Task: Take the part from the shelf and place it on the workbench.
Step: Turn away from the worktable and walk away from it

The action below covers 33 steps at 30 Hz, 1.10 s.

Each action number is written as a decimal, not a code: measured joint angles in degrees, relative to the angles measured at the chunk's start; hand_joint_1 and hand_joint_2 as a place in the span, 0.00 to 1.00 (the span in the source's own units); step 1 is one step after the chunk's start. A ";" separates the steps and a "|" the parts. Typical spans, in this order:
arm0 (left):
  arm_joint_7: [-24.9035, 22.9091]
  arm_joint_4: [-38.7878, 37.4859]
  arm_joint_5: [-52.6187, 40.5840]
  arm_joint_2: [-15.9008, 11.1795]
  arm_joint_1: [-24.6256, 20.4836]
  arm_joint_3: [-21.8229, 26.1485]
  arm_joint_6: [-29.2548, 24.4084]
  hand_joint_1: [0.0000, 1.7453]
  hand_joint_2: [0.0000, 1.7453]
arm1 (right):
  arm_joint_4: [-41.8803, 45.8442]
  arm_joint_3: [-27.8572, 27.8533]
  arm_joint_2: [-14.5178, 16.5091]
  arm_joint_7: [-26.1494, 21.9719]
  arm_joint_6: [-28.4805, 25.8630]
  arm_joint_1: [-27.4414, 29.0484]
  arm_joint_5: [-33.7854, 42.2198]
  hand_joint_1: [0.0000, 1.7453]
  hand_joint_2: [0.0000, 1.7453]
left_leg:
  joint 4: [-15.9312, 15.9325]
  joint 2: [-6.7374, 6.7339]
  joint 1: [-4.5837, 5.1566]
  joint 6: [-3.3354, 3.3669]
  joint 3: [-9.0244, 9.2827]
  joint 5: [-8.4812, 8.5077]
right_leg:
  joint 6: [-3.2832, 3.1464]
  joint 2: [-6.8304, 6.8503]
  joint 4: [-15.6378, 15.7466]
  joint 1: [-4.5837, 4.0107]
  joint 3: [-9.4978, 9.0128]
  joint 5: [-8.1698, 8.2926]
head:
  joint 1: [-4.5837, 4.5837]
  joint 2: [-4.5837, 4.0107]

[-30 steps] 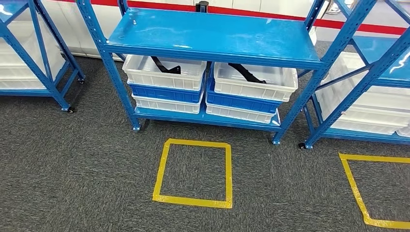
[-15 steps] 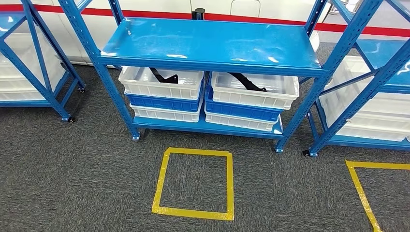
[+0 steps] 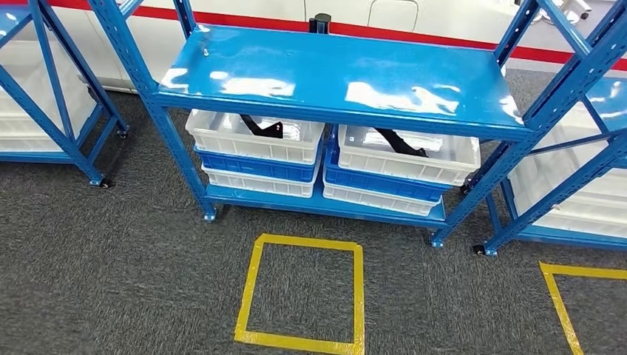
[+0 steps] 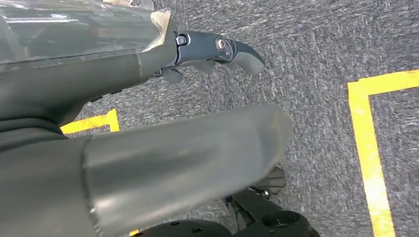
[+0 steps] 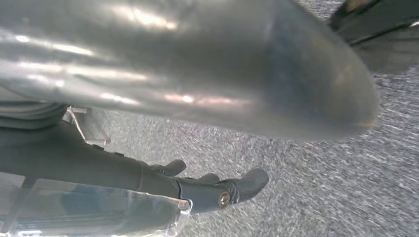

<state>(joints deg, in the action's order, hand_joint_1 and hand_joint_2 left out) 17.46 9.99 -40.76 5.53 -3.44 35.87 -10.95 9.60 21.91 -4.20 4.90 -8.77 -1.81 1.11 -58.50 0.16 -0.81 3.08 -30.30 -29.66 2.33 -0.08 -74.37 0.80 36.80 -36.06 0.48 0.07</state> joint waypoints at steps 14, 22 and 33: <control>0.01 0.06 0.02 0.21 -0.72 -0.01 -0.02 0.00 0.00 | 0.00 0.01 -0.19 -0.04 0.00 -0.14 0.17 0.00 0.00 | -12.87 0.10 -0.09 -2.77 0.32 -7.59 | -3.16 0.11 15.22 -0.25 -4.24 8.54 | -0.27 0.00; -0.62 -0.03 0.02 -0.09 0.33 0.01 -1.88 0.00 0.00 | -0.07 0.01 0.21 -0.13 -0.71 0.18 0.22 0.00 0.00 | -3.93 0.05 0.20 -2.30 -6.60 1.73 | -1.75 -0.78 15.08 -0.55 -8.65 3.79 | -0.38 0.00; -0.79 0.00 0.02 0.10 -0.09 0.02 -2.23 0.00 0.00 | -0.07 0.01 0.27 -0.15 -1.03 -0.09 0.27 0.00 0.00 | -2.04 0.67 0.32 -1.60 -5.15 2.45 | -0.81 -0.78 18.23 -0.79 -11.13 3.25 | -0.31 0.00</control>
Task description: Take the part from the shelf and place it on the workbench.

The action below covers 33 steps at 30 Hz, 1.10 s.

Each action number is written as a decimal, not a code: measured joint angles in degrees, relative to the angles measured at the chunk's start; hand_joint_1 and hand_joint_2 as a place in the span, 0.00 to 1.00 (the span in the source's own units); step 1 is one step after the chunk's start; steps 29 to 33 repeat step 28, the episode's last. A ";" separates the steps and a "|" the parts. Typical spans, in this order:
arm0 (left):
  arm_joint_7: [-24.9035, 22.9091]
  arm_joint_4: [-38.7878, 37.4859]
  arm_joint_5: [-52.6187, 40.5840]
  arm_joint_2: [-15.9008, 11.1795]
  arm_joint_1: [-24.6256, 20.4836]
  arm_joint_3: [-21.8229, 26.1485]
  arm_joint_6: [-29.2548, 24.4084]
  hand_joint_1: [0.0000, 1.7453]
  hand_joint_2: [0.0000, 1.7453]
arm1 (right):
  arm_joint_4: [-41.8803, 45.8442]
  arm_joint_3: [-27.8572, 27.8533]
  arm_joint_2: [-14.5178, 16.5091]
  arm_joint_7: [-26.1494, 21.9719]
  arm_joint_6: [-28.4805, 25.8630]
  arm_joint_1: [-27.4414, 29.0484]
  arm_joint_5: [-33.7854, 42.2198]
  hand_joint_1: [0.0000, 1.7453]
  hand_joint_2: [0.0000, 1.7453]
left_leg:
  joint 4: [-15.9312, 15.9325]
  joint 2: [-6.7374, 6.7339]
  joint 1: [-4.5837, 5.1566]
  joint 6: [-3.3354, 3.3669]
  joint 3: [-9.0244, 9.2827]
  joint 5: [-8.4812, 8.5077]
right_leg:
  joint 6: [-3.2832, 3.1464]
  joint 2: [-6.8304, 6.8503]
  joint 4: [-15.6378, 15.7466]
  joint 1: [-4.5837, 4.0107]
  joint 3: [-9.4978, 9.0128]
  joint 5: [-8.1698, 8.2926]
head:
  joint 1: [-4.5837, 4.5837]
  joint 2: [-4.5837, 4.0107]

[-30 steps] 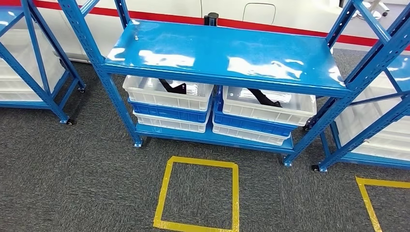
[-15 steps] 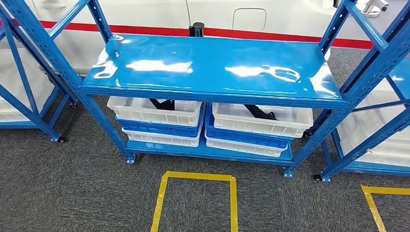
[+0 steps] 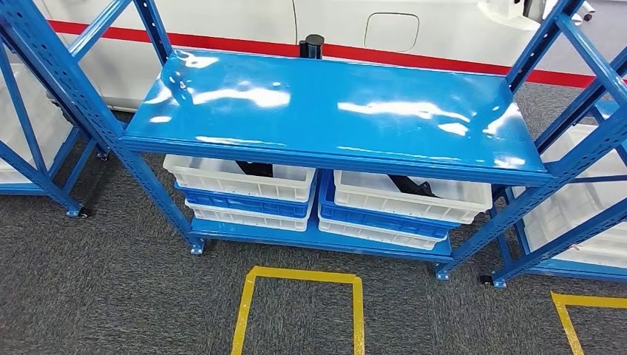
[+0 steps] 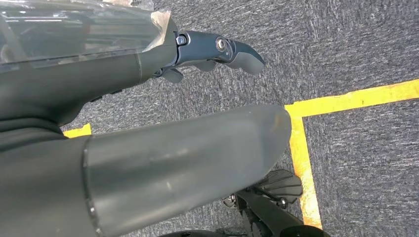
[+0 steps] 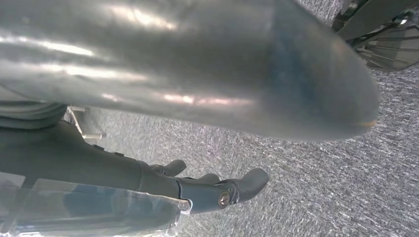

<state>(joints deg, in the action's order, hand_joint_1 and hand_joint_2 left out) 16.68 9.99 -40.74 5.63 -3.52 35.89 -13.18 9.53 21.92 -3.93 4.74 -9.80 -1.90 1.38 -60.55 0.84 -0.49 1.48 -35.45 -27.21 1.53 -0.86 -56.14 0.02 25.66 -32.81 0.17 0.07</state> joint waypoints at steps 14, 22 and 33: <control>-1.53 0.00 -0.16 0.01 -0.02 0.00 -0.14 0.00 0.00 | 0.00 0.00 0.04 0.00 -0.15 0.06 -0.07 0.00 0.00 | 0.38 0.00 0.05 0.19 1.27 -0.21 | 0.23 0.04 0.55 -0.03 -0.98 -0.27 | -0.02 0.00; -2.50 0.23 0.62 -0.09 0.32 -0.82 -0.04 0.00 0.75 | 0.21 -0.41 0.14 0.00 0.11 0.39 -0.17 0.00 1.00 | 0.70 0.00 0.05 0.16 1.57 -0.20 | 0.21 0.04 0.55 -0.04 -1.11 -0.29 | -0.03 0.00; -4.95 1.77 6.99 -0.79 2.14 -5.70 1.99 0.00 0.00 | 1.72 -3.19 0.66 -0.51 1.76 2.07 -0.33 0.00 0.00 | 0.85 0.00 0.05 0.15 1.66 -0.20 | 0.18 0.04 0.55 -0.05 -1.11 -0.32 | -0.04 0.00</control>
